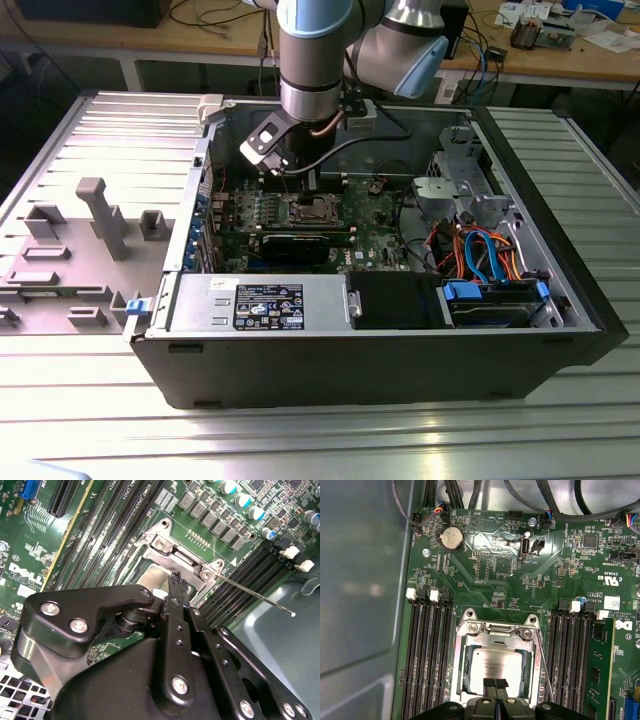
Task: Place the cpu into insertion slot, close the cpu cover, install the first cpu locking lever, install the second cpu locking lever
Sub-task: 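Close the cpu cover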
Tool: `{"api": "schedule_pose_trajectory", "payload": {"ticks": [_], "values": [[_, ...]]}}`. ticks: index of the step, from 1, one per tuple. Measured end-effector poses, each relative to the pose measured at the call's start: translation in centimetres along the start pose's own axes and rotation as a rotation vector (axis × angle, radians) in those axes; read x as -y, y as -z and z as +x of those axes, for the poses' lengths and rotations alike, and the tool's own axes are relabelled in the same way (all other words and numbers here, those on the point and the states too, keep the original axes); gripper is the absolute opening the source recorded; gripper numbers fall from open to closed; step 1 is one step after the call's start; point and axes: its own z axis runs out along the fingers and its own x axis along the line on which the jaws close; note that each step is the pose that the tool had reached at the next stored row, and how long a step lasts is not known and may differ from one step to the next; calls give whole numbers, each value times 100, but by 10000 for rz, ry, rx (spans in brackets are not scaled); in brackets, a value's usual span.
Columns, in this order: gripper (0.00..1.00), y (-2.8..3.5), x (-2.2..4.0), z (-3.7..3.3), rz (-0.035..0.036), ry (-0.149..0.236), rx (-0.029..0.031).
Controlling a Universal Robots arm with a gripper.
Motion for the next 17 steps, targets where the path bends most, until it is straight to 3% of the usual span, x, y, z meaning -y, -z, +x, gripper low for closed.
{"api": "schedule_pose_trajectory", "payload": {"ticks": [15,17], "values": [[11,-1,-30,-3,-1,1,0],[11,-2,-77,-7,0,0,-1]]}}
